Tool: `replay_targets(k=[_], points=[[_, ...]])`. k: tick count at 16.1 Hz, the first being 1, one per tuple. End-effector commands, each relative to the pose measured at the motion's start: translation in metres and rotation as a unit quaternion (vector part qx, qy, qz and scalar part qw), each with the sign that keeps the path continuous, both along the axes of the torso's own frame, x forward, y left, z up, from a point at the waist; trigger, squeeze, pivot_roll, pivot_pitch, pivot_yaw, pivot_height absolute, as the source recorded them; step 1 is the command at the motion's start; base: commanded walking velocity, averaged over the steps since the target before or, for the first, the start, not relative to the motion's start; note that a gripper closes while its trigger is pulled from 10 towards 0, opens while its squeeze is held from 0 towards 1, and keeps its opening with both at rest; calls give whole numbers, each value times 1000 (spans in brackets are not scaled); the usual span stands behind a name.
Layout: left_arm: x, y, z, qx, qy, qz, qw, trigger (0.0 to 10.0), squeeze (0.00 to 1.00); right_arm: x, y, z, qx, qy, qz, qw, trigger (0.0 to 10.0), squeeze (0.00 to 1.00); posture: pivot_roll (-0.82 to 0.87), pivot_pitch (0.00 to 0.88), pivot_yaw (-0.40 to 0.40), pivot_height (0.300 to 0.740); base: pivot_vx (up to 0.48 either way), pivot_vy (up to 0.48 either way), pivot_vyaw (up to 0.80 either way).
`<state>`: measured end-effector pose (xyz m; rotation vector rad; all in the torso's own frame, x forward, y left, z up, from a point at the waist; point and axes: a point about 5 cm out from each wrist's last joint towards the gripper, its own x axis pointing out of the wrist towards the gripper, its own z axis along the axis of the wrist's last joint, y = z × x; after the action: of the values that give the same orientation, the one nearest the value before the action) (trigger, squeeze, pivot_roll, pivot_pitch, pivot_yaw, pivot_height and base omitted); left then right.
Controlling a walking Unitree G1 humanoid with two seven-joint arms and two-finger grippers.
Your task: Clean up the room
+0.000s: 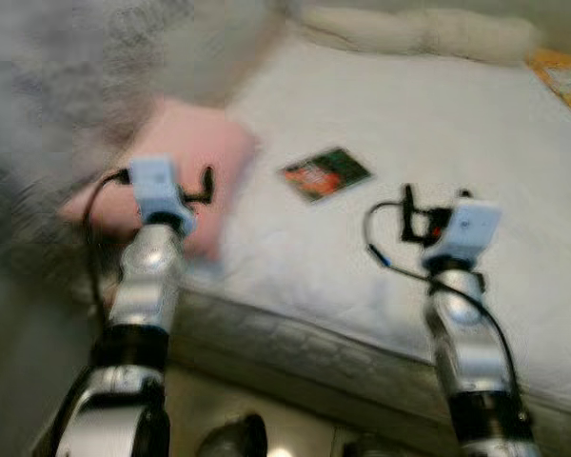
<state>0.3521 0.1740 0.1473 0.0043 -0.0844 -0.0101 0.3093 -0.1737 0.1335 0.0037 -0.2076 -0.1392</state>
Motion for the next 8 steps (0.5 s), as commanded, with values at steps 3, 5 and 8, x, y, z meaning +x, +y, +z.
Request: replay_targets(k=[3,5,8], points=[[-6,-3,-1,45,1,-11,999,10000,0,1,2,1,6,-11,0,1000,10000,0,-56,0,27,740,0,0,0],[-6,-3,-1,45,1,-11,999,10000,0,1,2,1,6,-11,0,1000,10000,0,-56,0,27,740,0,0,0],[-6,-3,-1,45,1,-11,999,10000,0,1,2,1,6,-11,0,1000,10000,0,-56,0,27,740,0,0,0]])
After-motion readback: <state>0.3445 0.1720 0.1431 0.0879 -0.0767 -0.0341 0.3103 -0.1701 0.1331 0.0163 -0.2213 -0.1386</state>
